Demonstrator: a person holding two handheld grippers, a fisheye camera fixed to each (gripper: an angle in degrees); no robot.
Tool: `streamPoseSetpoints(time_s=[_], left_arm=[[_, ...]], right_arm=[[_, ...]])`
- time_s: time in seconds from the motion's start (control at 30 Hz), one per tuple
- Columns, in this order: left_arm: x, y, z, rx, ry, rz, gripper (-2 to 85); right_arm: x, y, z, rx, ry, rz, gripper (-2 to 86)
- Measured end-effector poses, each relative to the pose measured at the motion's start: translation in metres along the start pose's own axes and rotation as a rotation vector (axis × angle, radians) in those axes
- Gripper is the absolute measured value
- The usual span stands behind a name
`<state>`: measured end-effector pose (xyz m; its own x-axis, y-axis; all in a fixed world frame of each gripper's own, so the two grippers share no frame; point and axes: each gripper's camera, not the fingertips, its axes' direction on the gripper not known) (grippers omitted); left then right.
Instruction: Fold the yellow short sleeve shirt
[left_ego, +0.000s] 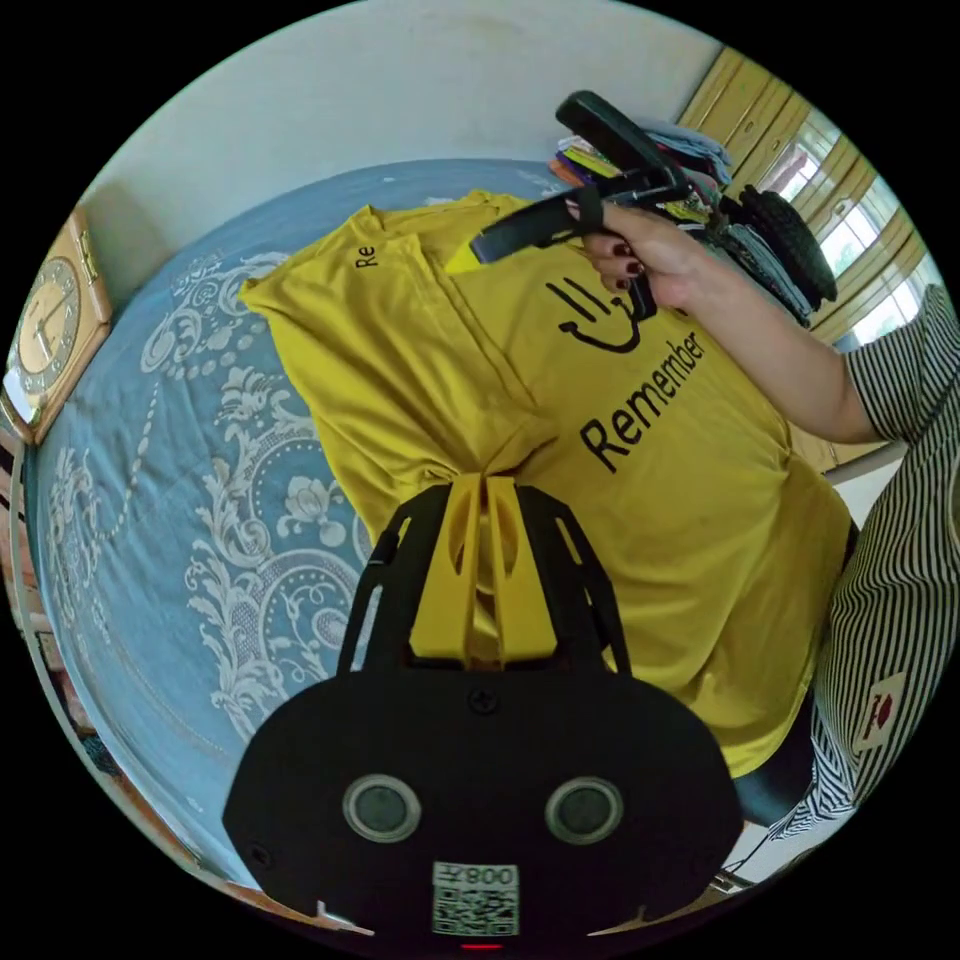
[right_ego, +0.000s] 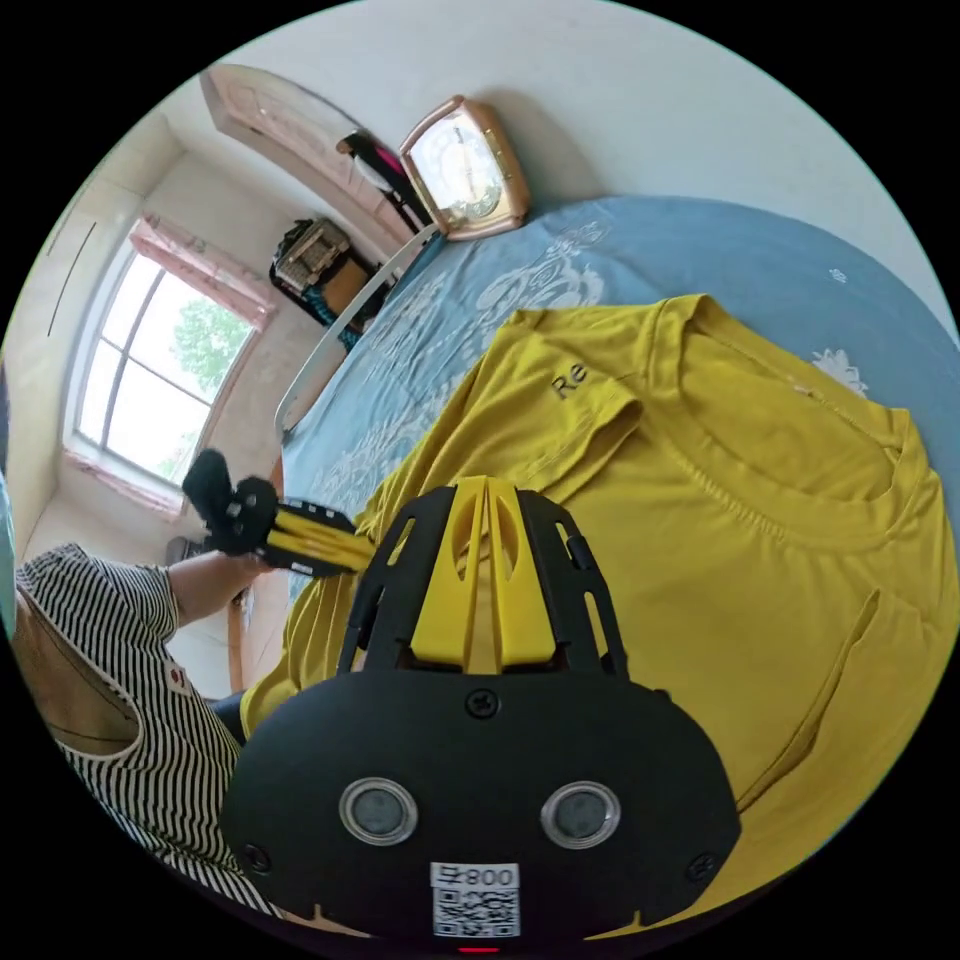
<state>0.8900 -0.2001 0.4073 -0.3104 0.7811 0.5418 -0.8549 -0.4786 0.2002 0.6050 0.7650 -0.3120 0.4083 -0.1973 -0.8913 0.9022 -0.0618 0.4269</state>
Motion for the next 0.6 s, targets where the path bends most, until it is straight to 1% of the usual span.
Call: streamPoseSetpoints(time_s=[0.13,0.2,0.23,0.3,0.4,0.47,0.53,0.6], left_arm=[[0.017,0.008,-0.014,0.028,0.048,-0.032,1.2],[0.021,0.013,-0.021,0.065,0.078,-0.057,1.2],[0.024,0.015,-0.02,0.048,0.09,-0.072,1.2],[0.03,0.018,-0.018,0.024,0.104,-0.1,1.1],[0.043,0.029,-0.044,0.128,0.136,-0.135,0.8],[0.053,0.036,-0.059,0.168,0.155,-0.171,0.7],[0.062,0.037,-0.056,0.128,0.177,-0.182,0.5],[0.073,0.037,-0.045,0.018,0.104,-0.186,0.5]], right_arm=[[0.012,-0.02,-0.005,0.026,0.128,0.058,0.1],[0.018,-0.023,0.004,-0.014,0.203,0.085,0.1],[0.02,-0.022,0.013,-0.06,0.245,0.1,0.1],[0.017,-0.014,0.013,-0.026,0.228,0.091,0.1],[0.008,-0.003,0.01,-0.012,0.224,0.107,0.2],[-0.015,0.009,0.0,0.007,0.336,0.104,0.2],[-0.039,0.026,-0.013,0.035,0.392,0.077,0.2],[-0.063,0.051,-0.025,0.047,0.44,0.064,0.2]])
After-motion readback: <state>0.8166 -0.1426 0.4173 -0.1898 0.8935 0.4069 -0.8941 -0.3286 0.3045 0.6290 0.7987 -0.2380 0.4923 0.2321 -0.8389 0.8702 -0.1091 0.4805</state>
